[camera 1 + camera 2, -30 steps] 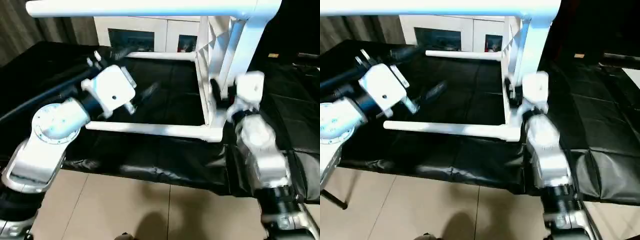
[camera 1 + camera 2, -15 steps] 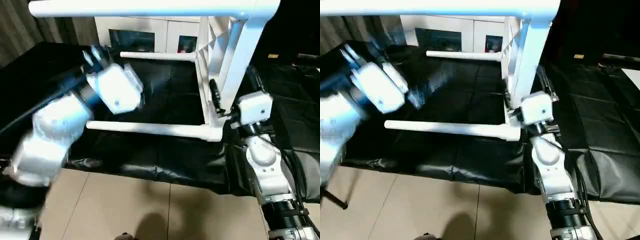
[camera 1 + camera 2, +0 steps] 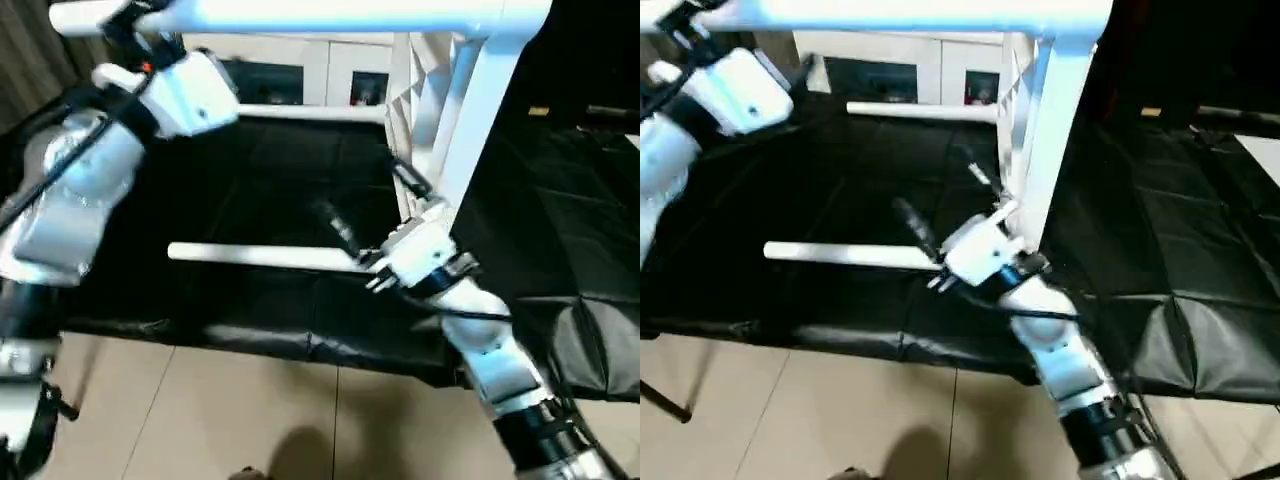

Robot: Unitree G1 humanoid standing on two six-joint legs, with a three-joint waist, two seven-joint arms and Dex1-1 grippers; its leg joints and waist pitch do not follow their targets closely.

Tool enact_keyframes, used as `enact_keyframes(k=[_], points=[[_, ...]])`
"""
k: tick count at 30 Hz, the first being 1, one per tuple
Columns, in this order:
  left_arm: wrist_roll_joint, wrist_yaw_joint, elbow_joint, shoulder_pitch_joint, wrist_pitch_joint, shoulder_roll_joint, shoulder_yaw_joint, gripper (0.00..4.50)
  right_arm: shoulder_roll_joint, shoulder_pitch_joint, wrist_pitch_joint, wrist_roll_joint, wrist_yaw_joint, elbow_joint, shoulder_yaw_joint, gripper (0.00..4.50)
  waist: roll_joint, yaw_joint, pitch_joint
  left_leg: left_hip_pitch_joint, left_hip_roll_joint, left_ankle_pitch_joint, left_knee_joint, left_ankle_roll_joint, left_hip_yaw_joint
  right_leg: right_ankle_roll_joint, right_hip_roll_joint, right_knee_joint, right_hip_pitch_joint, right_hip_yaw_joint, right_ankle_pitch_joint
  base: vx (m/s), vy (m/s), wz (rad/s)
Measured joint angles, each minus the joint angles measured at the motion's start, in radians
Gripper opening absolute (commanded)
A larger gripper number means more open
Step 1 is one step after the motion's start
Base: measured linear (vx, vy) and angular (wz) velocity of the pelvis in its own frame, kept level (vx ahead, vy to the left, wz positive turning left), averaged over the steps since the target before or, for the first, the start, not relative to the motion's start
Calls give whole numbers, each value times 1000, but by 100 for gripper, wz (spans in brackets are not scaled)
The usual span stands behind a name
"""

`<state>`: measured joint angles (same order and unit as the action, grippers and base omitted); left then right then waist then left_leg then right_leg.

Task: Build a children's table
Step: Flip table

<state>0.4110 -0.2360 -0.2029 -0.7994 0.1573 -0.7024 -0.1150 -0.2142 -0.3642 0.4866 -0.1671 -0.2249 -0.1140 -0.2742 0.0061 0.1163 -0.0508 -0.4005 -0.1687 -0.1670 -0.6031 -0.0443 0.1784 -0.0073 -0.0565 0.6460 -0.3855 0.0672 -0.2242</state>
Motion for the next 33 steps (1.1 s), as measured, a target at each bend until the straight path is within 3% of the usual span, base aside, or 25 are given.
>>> enact_keyframes(k=[4, 9, 11, 23, 26, 33], points=[[12, 40, -60, -31, 2, 6, 2, 450, 14, 3, -4, 14, -10, 23, -9, 442, 0, 1, 0, 0, 0, 0, 0, 0, 0, 0, 0, 0, 0, 0, 0, 0, 0, 0], [16, 77, -128, -69, 6, 30, 7, 411, 28, 9, -4, 24, -29, 33, -9, 450, 0, 1, 0, 0, 0, 0, 0, 0, 0, -1, 0, 0, 0, 0, 0, 0, 0, 0], [13, 77, -147, -80, 5, 44, 15, 375, 32, 10, -5, 35, -36, 34, -10, 450, 1, 0, 0, 0, 0, 0, 0, 0, 0, -1, 0, 0, 0, 0, 1, 0, 0, 0], [-29, 28, -154, -101, -12, 53, 26, 288, 45, 19, -15, 69, -62, 63, -10, 450, 1, 3, -1, 0, 0, 0, 0, 0, 0, -1, 0, 0, 0, 0, 1, 0, 0, 0], [-35, -2, -139, -103, -42, 55, 30, 252, 46, 20, -16, 78, -67, 63, -10, 450, 2, 5, -1, 0, 0, 0, 0, 0, 0, -2, 0, 1, 0, 1, 1, 0, 0, 0], [-63, -92, -59, -102, -195, 69, 30, 238, 47, 32, -23, 84, -81, 64, -10, 450, 9, 24, -4, 0, 0, 0, 0, 0, 0, -2, 0, 0, 0, 0, 1, 0, 0, 0]])
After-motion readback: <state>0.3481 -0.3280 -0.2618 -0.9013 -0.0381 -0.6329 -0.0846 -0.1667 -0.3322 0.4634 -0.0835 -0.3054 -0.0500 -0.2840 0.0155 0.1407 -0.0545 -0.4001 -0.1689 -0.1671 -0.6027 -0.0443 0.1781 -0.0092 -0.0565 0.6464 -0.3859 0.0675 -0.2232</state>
